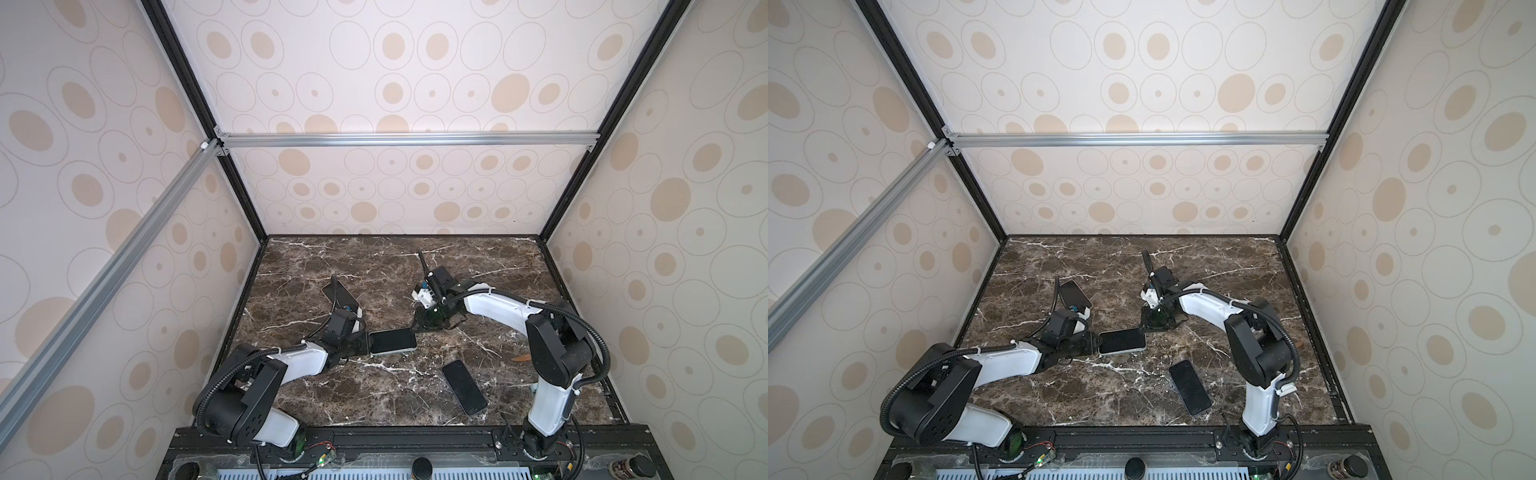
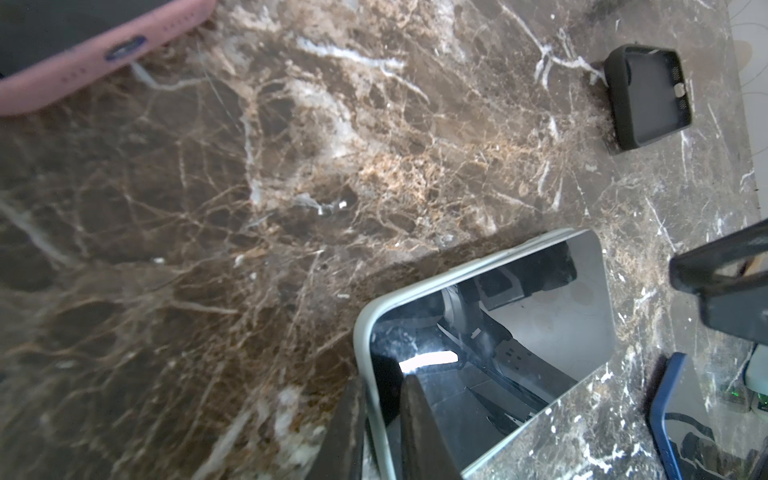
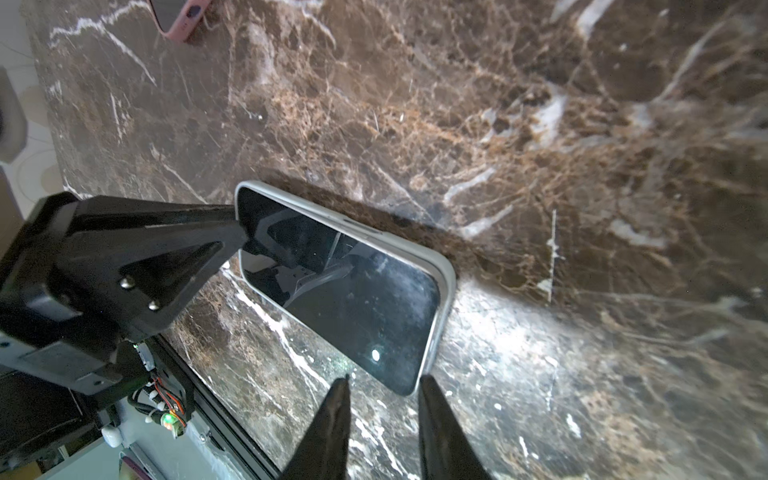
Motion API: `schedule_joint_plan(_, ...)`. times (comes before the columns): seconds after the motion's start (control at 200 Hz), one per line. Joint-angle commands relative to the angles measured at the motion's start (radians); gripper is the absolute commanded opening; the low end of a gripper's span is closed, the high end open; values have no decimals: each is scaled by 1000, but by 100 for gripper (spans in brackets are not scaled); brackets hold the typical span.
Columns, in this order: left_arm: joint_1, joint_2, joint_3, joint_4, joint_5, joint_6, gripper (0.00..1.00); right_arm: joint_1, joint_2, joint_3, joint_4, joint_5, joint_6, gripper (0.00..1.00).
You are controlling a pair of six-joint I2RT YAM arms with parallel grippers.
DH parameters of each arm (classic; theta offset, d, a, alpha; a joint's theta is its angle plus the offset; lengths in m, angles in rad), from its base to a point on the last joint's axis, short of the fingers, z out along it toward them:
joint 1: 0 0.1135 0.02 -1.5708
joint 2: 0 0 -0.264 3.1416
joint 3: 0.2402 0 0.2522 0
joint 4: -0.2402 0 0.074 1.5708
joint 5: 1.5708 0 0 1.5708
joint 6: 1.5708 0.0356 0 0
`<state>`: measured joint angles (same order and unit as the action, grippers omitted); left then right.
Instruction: Put the phone into the phone case
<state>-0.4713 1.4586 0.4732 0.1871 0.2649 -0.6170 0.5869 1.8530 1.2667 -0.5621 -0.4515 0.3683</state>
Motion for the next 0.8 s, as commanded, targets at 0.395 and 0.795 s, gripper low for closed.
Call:
schedule_joint_plan(0.395, -1, 30, -68, -192, 15, -21, 17, 8, 46, -65, 3, -24, -5, 19)
schedule_joint_plan(0.795, 0, 22, -64, -186, 30, -24, 18, 30, 93, -93, 8, -18, -7, 14)
